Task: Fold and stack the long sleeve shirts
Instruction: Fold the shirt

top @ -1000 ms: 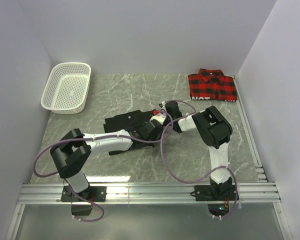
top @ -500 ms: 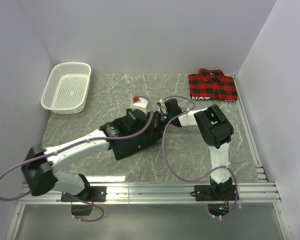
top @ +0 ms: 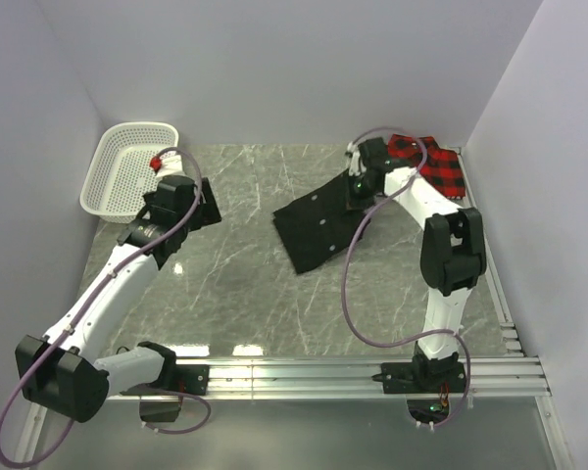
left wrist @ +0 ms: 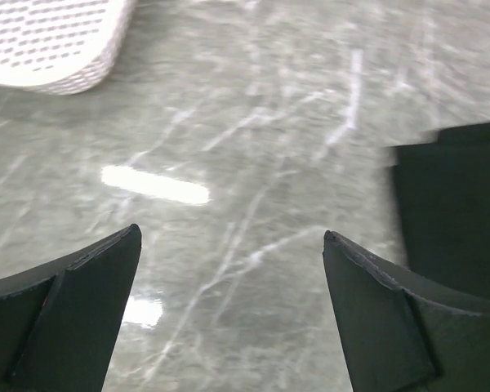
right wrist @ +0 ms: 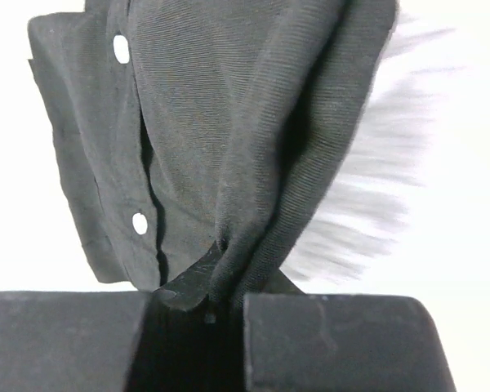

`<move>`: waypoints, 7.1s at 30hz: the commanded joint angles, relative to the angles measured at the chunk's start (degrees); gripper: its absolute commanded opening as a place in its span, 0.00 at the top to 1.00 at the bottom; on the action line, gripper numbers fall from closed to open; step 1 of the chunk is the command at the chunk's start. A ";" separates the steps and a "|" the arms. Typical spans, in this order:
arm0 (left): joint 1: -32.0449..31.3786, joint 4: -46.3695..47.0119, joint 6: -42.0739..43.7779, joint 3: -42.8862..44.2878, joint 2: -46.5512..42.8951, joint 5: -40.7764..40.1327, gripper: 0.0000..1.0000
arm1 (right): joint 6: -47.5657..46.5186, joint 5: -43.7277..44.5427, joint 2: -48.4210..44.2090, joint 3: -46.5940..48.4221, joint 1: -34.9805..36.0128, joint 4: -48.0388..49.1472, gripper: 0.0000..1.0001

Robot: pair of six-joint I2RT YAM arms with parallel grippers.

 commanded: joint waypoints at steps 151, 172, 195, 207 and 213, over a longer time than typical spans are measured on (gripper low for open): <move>-0.67 50.68 -29.54 -16.61 43.40 40.76 0.93 | 1.04 34.39 5.13 -1.29 32.13 24.03 1.00; -0.67 50.50 -29.80 -17.05 41.92 39.98 0.83 | 1.65 30.70 3.30 0.90 33.27 22.72 0.48; -0.75 30.47 -27.87 -13.11 19.15 30.65 0.44 | 22.39 10.33 -27.03 -28.00 22.02 28.68 0.44; -6.47 32.83 -28.83 1.06 33.02 35.84 0.81 | 37.95 -11.39 -18.08 -40.40 17.54 47.76 0.52; -6.74 37.58 -30.76 -3.42 37.95 34.79 0.92 | 40.15 -14.74 -13.86 -44.27 16.92 47.24 0.53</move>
